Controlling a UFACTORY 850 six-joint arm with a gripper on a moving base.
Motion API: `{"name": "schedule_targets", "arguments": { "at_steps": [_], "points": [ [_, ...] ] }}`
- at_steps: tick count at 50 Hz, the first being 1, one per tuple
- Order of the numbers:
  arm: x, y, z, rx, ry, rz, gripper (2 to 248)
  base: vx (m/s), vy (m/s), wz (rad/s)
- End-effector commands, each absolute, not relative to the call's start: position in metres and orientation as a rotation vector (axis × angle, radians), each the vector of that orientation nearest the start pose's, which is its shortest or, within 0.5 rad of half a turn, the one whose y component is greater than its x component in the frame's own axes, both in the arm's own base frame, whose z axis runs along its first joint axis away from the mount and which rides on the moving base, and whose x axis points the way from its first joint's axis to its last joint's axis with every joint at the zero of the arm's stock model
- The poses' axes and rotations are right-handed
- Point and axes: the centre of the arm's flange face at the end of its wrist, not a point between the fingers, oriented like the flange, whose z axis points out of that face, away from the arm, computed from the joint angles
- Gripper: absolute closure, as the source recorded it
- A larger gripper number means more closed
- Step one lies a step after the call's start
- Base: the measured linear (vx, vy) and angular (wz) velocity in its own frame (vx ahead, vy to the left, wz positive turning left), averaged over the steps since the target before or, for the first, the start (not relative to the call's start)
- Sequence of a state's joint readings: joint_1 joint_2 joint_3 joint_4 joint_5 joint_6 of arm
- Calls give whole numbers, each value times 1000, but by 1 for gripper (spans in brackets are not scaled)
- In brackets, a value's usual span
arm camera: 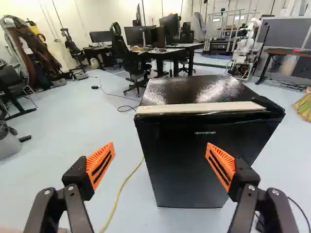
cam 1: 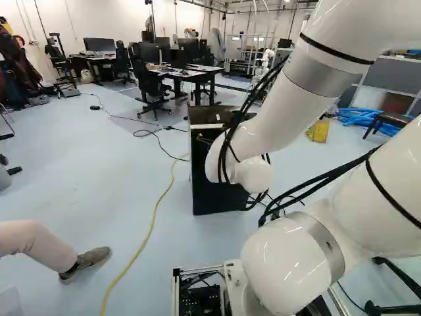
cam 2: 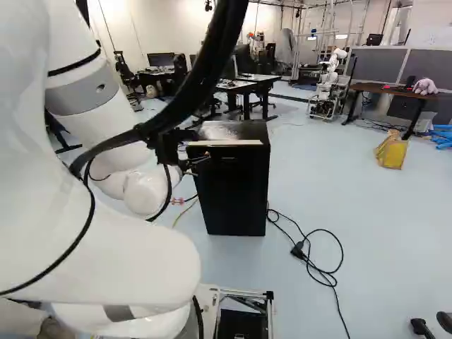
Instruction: Grab a drink from the fridge
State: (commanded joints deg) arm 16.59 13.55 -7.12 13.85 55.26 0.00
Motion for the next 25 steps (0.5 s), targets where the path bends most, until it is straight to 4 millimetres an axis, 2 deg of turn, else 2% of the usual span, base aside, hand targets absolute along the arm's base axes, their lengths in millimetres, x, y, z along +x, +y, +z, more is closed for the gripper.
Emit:
{"name": "schedule_targets", "arguments": {
  "at_steps": [25],
  "points": [
    [282, 86, 374, -2375, 53, -1865, 3, 0, 0, 0]
  ]
}}
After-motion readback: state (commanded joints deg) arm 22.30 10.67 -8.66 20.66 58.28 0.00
